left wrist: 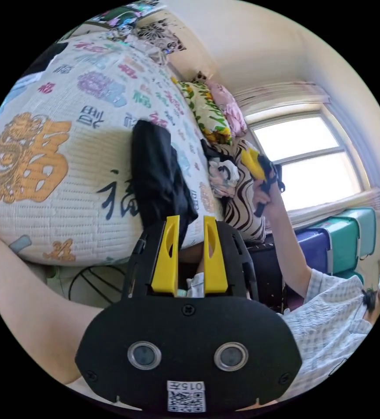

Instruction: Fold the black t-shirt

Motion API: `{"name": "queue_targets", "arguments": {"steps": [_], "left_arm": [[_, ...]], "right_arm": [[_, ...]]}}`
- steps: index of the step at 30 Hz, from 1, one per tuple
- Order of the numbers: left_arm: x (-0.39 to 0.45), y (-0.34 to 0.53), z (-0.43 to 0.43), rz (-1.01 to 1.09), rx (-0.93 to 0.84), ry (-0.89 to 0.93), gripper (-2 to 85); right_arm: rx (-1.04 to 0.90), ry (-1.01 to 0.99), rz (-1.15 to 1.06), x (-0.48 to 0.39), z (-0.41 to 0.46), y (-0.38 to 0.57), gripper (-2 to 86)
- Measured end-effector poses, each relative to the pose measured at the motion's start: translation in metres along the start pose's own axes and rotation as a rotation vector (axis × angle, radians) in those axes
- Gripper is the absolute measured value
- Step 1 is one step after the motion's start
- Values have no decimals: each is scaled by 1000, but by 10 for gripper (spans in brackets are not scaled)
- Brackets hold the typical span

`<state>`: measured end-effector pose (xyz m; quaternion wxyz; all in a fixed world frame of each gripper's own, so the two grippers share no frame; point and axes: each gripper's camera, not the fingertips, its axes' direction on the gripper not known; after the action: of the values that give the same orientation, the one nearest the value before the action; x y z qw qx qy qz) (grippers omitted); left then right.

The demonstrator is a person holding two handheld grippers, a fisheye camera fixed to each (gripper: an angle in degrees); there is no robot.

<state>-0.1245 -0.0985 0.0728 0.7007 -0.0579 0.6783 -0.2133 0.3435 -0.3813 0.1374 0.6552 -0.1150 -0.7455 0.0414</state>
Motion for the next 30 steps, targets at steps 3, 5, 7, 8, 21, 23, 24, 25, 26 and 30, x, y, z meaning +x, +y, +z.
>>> {"name": "queue_targets", "arguments": {"steps": [3,5,7,8,21,23,24,25,26,30], "left_arm": [[5,-13,37,48,-112,-94,96],[17,-21,74,110,-213,-171,110],[28,-31,124,169,-307,-255,123],[30,-34,135,181,-318,-270,123],[18,-101,99,148,-83,-91,4],[15,-107,47,158,55,-141,-1],[8,-108,14,137,136,-184,-2],[-6,-108,-14,96,198,-229,-4],[-14,-107,-26,66,214,-250,-4],[-70,-95,-47,-109,151,-284,-5]], "right_arm": [[-82,95,115,40,10,41,65],[-135,170,160,56,20,64,71],[-179,215,177,62,29,72,79],[-195,219,177,63,34,73,82],[31,46,157,35,-31,69,4],[143,76,147,25,-73,78,0],[160,84,146,24,-81,81,-1],[168,107,150,23,-93,85,-1],[163,151,164,23,-99,90,-1],[147,131,242,31,-99,109,-2]]}}
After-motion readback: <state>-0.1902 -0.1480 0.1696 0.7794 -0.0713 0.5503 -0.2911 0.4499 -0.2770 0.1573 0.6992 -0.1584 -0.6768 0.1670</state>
